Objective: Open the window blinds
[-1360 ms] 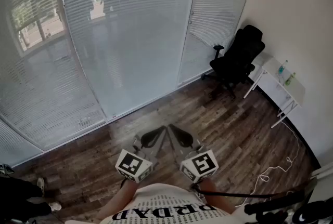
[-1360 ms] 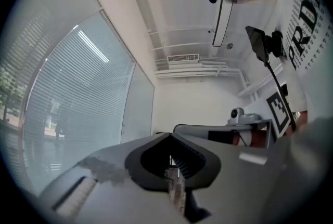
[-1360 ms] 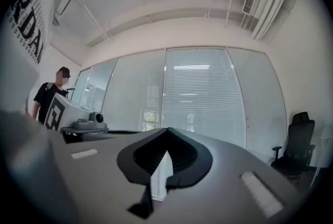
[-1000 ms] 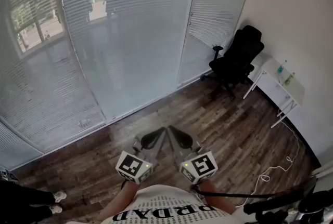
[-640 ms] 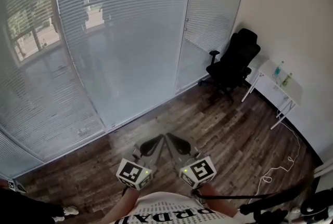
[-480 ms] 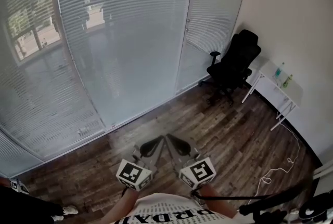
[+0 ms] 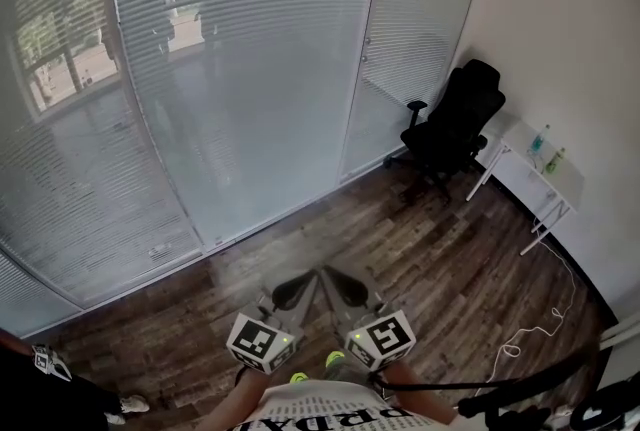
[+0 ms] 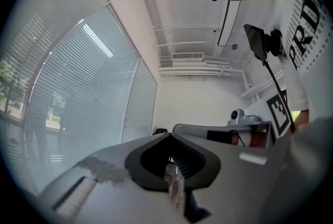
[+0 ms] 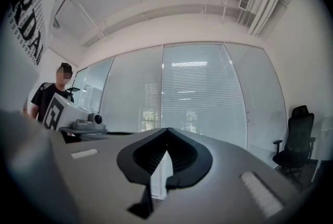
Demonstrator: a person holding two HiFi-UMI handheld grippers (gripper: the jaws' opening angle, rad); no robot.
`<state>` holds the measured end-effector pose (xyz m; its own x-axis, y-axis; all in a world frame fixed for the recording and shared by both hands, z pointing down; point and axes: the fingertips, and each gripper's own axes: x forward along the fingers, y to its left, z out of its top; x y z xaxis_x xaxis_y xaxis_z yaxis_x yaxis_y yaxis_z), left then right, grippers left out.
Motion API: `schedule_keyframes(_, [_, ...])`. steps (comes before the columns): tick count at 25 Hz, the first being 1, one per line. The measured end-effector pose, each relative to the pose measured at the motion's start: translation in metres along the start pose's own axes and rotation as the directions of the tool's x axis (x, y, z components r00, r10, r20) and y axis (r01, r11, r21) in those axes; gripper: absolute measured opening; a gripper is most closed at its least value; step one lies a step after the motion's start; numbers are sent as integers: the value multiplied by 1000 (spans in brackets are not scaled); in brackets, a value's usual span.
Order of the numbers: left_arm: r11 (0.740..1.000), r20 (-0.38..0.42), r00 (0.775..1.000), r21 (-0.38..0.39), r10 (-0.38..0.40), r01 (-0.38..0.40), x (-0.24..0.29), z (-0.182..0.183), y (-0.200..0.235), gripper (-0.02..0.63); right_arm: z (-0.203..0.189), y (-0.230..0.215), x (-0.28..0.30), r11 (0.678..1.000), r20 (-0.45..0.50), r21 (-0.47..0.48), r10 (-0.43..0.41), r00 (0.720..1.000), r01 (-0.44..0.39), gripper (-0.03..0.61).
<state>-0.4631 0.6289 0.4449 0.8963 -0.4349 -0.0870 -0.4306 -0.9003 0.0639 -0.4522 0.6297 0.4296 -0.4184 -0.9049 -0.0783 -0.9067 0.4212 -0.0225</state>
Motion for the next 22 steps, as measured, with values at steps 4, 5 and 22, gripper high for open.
schedule_keyframes(4, [1000,-17,1000,-7,0,-1,11,-8,3,-9,-5,-11,3,1000,-17,3,8,1000,-8,8])
schedule_keyframes(5, [1000,-19,1000,-9,2,-2,14,-9,5,-9,-7,-15,5,1000,-17,6,11,1000,-11,8])
schedule_keyframes(22, [995,9,995,-1,95,-95,123,-9,50,-8,-5,-123,52,994,-1,18,109,994,-109,8])
